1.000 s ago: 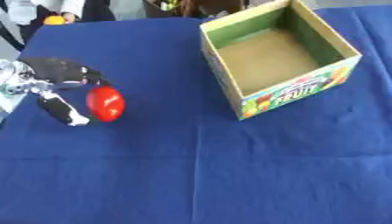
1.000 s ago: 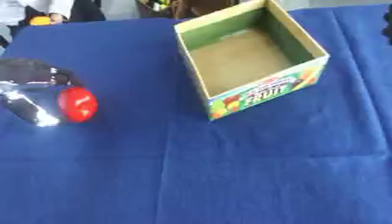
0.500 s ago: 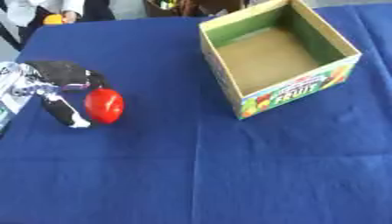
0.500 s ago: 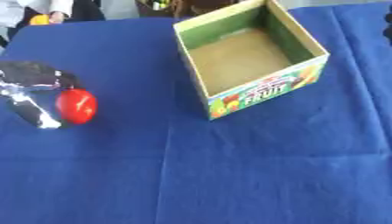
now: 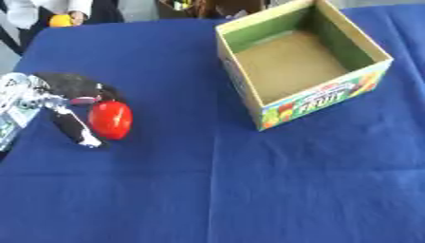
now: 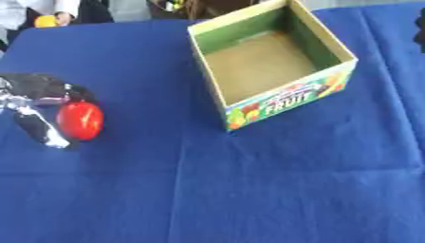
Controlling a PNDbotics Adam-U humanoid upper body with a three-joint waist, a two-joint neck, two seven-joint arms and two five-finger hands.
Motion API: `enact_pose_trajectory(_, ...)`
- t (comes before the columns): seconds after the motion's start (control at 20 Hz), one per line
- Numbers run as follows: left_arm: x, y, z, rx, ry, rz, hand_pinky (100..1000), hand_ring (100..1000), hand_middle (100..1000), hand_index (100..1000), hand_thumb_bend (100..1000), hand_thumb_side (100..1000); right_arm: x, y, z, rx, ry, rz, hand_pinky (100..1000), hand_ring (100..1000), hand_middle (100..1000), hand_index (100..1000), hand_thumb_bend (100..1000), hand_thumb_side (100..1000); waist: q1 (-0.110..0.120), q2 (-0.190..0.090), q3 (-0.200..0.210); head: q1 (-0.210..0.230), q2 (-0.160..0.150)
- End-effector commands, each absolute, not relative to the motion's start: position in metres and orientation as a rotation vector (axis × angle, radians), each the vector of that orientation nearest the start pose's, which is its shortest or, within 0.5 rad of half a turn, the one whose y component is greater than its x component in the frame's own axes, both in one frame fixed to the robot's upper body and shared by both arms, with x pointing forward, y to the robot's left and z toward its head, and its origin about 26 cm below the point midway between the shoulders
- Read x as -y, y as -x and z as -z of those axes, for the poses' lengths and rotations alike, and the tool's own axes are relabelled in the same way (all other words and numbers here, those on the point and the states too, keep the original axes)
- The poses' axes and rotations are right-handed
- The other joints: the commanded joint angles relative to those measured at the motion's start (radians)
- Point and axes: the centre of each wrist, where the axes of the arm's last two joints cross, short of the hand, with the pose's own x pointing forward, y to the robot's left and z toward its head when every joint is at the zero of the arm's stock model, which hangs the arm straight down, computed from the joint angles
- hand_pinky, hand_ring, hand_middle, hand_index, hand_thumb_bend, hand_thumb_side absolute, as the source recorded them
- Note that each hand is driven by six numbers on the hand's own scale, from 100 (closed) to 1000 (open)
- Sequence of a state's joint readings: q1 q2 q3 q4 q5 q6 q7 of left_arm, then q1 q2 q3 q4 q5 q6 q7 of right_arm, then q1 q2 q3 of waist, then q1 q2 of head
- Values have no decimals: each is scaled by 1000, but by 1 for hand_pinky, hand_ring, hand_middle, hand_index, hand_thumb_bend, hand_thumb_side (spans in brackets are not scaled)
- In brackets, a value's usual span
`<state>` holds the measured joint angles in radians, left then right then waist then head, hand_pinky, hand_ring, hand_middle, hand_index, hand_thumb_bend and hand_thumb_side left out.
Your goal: Pick up objects on the table and place them in the box.
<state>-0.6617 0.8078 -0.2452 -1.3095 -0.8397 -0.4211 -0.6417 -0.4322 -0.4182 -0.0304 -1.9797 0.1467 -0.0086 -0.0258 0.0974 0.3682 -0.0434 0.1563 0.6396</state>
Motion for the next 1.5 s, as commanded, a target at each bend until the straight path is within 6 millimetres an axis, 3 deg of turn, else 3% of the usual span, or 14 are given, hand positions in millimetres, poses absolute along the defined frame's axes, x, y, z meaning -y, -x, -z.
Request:
enact_pose_trajectory(0.05,-369,-403,-227,1075,-919,1986,469,688,805,965,534,612,268,-307,-255,2422,442,-505,700,750,498,711,257,671,-2,-18,1,4,-10)
enact_pose_trajectory(0.1,-369,-403,-227,1081,-917,1979,384,619,733,936,466,594,268,-307,-255,2423,442,-504,699,750,497,711,258,671,-2,-18,2,4,-10)
enact_pose_trajectory(0.35,-369,-403,-224,1112,-911,1952,290,538,621,867,337,557,269,-306,-255,2422,445,-500,700,751,497,712,259,671,-2,-16,2,4,-9)
enact_pose_trajectory(0.75,-370,-403,-225,1153,-910,1902,234,521,604,820,187,479,269,-306,-254,2420,444,-499,700,751,496,712,260,672,-2,-16,4,2,-10)
enact_pose_trajectory(0.9,-368,-402,-231,1200,-948,1876,175,489,571,779,100,440,269,-306,-254,2418,444,-498,700,751,496,712,260,672,-2,-17,5,1,-9)
enact_pose_trajectory(1.15,-362,-400,-247,1298,-1025,1825,112,445,514,716,100,413,270,-306,-254,2417,450,-493,701,750,496,712,257,670,-2,-24,8,-1,-1)
enact_pose_trajectory(1.5,-347,-397,-283,1443,-1133,1748,100,423,476,673,100,410,272,-306,-257,2431,459,-501,700,747,498,712,249,667,-1,-43,16,-14,17)
